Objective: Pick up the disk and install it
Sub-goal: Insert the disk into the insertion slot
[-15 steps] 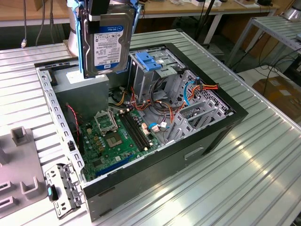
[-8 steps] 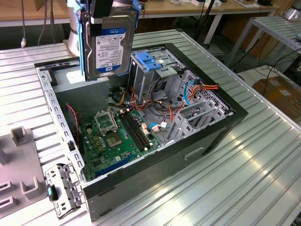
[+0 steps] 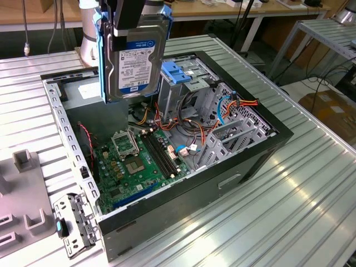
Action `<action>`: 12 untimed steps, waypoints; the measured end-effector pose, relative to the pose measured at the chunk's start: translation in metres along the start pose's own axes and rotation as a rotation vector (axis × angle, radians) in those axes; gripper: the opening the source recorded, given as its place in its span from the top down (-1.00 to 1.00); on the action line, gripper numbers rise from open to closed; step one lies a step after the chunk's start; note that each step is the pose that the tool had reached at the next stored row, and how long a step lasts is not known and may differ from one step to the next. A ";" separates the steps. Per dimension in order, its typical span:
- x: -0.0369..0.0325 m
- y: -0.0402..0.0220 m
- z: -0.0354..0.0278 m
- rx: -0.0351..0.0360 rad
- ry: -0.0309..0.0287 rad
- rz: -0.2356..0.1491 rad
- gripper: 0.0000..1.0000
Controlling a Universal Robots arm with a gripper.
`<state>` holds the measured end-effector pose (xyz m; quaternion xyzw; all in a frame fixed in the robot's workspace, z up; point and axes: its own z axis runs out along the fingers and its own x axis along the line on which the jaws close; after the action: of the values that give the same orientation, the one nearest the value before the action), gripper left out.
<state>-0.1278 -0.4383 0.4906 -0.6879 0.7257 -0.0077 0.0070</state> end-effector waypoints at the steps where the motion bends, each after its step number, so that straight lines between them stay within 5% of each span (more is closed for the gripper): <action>1: 0.0031 -0.0002 0.0000 0.0000 0.0000 0.000 0.25; 12: 0.0288 -0.0015 0.0001 0.0001 0.0003 0.000 0.25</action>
<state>-0.1278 -0.4672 0.4906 -0.6879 0.7257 -0.0078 0.0069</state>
